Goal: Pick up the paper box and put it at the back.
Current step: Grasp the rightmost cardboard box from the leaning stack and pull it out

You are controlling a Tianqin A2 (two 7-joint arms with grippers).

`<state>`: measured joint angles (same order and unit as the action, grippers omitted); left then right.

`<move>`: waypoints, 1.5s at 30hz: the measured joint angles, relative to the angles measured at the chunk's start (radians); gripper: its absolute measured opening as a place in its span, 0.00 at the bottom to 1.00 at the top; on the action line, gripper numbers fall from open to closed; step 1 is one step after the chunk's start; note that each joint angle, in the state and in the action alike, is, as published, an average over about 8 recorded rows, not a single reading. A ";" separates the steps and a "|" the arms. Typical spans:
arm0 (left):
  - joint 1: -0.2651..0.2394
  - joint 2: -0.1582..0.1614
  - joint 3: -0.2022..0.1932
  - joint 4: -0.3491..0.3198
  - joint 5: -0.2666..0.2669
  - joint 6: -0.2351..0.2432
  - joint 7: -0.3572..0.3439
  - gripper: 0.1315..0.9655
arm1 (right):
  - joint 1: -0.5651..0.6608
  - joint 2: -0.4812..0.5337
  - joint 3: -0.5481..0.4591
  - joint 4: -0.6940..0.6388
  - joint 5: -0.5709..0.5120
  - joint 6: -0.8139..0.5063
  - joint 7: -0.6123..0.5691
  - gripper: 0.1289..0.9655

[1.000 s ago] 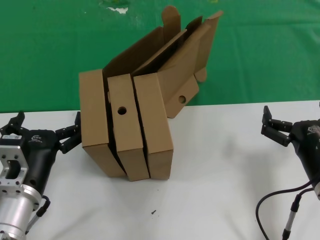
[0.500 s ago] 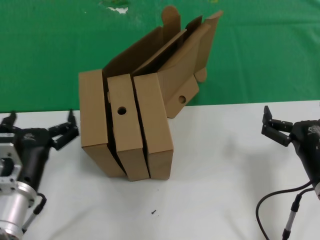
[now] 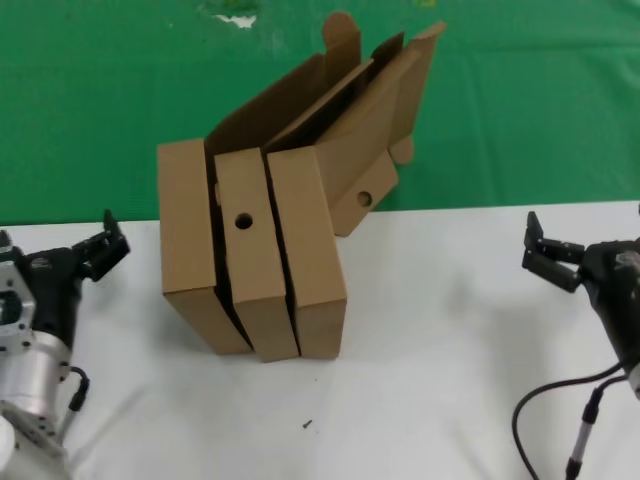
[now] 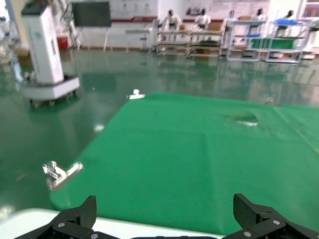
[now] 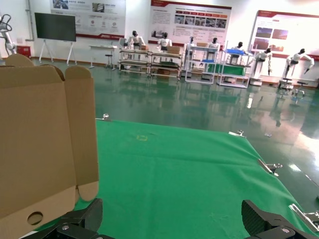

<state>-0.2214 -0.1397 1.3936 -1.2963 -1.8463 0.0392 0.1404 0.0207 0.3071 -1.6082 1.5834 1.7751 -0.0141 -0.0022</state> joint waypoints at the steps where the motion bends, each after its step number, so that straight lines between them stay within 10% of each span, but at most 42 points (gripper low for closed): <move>1: -0.022 0.022 -0.029 0.033 -0.012 0.024 0.038 1.00 | 0.000 0.000 0.000 0.000 0.000 0.000 0.000 1.00; 7: -0.136 0.108 -0.143 0.217 -0.168 0.136 0.290 1.00 | 0.000 0.000 0.000 0.000 0.000 0.000 0.000 1.00; 14: -0.180 0.134 -0.137 0.301 -0.360 0.194 0.471 1.00 | 0.000 0.000 0.000 0.000 0.000 0.000 0.000 1.00; 36: -0.149 0.140 0.029 0.284 -0.529 0.216 0.516 1.00 | 0.000 0.000 0.000 0.000 0.000 0.000 0.000 1.00; 45: -0.150 0.140 0.025 0.283 -0.537 0.215 0.541 1.00 | 0.000 0.000 0.000 0.000 0.000 0.000 0.000 1.00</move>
<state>-0.3718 -0.0001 1.4191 -1.0133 -2.3831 0.2538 0.6810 0.0207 0.3071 -1.6082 1.5834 1.7751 -0.0141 -0.0021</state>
